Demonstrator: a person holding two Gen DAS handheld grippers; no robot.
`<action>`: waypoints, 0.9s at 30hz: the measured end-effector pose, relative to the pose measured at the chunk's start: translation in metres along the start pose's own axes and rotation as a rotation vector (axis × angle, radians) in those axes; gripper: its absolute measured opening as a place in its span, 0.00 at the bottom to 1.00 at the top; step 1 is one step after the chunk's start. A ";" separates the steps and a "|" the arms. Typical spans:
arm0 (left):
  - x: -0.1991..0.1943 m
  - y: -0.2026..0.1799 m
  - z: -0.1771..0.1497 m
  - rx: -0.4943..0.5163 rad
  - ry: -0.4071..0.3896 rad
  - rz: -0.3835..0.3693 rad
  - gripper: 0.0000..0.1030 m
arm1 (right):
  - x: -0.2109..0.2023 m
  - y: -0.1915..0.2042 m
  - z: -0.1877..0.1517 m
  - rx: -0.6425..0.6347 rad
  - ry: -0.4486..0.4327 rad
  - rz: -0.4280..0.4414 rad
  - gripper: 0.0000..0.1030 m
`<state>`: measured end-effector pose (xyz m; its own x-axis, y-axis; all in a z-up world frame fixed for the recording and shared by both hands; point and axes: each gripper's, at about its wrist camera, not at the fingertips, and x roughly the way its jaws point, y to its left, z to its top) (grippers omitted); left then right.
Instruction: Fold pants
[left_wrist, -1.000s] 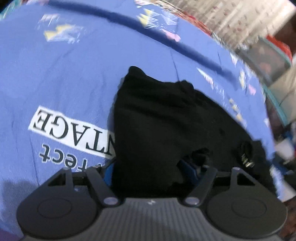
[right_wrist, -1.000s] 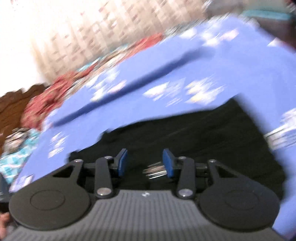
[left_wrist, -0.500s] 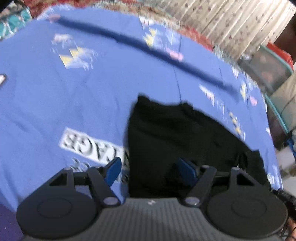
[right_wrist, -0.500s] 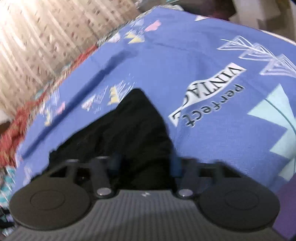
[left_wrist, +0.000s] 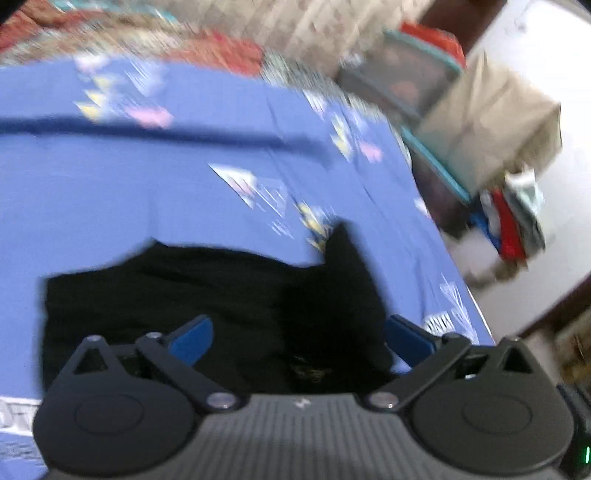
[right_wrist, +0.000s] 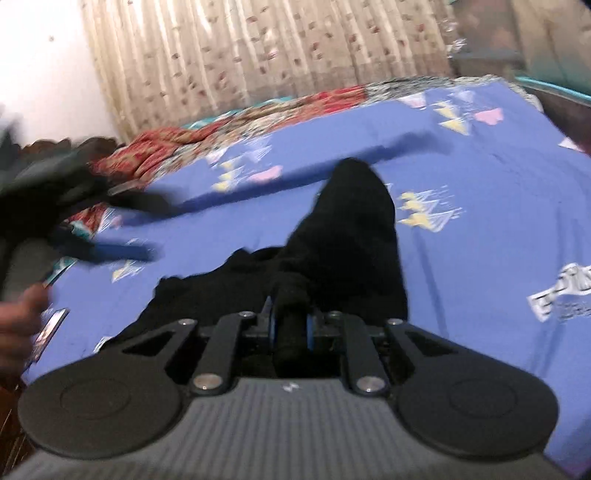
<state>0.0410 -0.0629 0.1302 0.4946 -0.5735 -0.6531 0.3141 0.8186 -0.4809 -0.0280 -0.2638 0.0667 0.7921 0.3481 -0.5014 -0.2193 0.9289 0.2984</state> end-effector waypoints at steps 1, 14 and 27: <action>0.014 -0.004 0.003 -0.025 0.038 -0.018 1.00 | 0.000 0.003 -0.003 0.000 0.008 0.007 0.16; 0.016 0.035 -0.002 -0.112 0.023 -0.100 0.18 | 0.002 0.045 0.011 -0.096 0.008 0.142 0.16; -0.047 0.159 -0.044 -0.228 -0.042 0.189 0.22 | 0.100 0.161 -0.017 -0.271 0.268 0.379 0.23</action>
<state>0.0320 0.0926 0.0584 0.5612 -0.4058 -0.7213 0.0251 0.8795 -0.4753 0.0064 -0.0776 0.0511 0.4634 0.6524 -0.5997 -0.6288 0.7189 0.2963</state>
